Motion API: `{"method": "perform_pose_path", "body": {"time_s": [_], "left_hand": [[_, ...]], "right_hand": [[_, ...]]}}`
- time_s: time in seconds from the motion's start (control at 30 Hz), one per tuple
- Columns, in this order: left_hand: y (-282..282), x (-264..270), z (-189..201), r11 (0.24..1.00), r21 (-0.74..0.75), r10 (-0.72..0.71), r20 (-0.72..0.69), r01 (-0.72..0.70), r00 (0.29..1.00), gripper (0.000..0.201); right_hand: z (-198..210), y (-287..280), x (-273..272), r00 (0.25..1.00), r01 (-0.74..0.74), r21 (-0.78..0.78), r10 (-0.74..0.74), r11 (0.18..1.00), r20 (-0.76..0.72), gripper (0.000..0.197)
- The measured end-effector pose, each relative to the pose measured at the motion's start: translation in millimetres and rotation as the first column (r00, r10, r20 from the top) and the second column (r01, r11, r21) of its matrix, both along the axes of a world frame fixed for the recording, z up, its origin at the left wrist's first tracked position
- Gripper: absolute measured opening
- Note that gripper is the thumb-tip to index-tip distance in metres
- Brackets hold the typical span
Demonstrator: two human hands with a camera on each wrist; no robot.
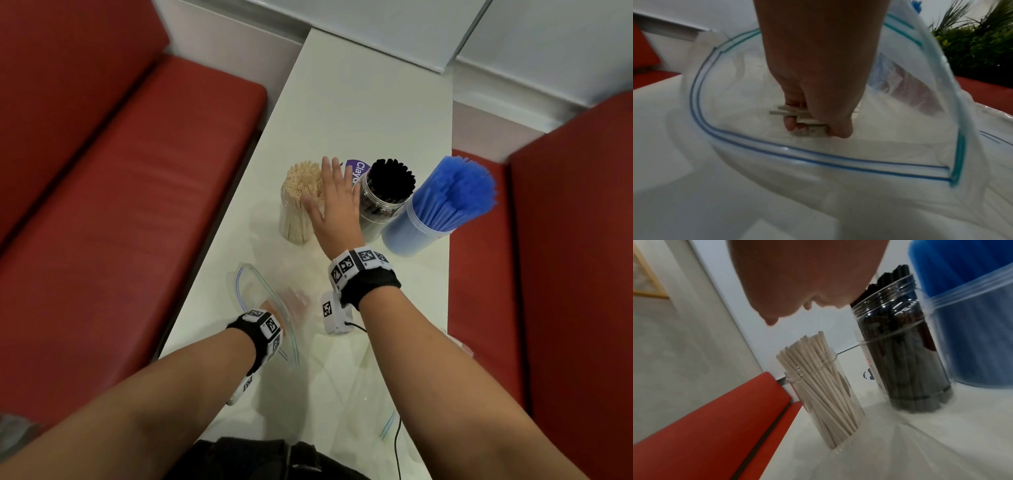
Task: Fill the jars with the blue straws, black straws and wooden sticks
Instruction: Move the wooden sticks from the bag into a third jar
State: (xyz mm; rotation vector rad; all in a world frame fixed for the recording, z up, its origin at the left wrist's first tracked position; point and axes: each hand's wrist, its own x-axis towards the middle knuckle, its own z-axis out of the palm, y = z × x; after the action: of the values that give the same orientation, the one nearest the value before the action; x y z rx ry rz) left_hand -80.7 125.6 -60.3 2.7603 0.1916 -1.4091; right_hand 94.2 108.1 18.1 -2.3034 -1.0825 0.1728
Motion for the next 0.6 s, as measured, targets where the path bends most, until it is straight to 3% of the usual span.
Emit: {"method": "perform_pose_path", "body": {"time_s": [0.1, 0.2, 0.3, 0.37, 0.47, 0.5, 0.57, 0.6], "left_hand": [[1, 4, -8, 0.998, 0.054, 0.013, 0.050, -0.016, 0.999, 0.053], [5, -2, -6, 0.996, 0.080, 0.041, 0.018, -0.042, 0.999, 0.069], [12, -11, -1, 0.997, 0.045, 0.057, -0.024, -0.056, 0.998, 0.085], [12, -8, 16, 0.998, 0.038, 0.058, -0.015, -0.057, 0.998, 0.086], [14, -3, 54, 0.988, 0.062, 0.146, -0.024, -0.144, 0.989, 0.097], [15, 3, 68, 0.980, 0.044, 0.195, 0.000, -0.195, 0.981, 0.087], [15, 14, 91, 0.982, -0.016, 0.188, 0.066, -0.187, 0.980, 0.048], [15, 23, 103, 0.985, -0.026, 0.169, 0.082, -0.168, 0.982, 0.041]], "right_hand": [[4, -16, -7, 0.990, 0.137, 0.265, -0.122, 0.954, -0.073, 0.051], [-6, -40, -20, 0.978, 0.193, 0.318, -0.154, 0.928, -0.143, 0.042], [-21, -62, -33, 0.935, 0.195, 0.169, -0.131, 0.966, -0.330, 0.040], [-33, -74, -46, 0.916, 0.055, -0.016, -0.057, 0.998, -0.397, 0.049], [-49, -88, -64, 0.912, -0.138, -0.273, 0.015, 0.952, -0.410, 0.073], [-53, -91, -69, 0.920, -0.139, -0.338, -0.005, 0.931, -0.393, 0.073], [-59, -94, -75, 0.939, -0.102, -0.441, -0.060, 0.891, -0.340, 0.063], [-61, -97, -78, 0.944, -0.086, -0.488, -0.085, 0.869, -0.319, 0.055]]}}
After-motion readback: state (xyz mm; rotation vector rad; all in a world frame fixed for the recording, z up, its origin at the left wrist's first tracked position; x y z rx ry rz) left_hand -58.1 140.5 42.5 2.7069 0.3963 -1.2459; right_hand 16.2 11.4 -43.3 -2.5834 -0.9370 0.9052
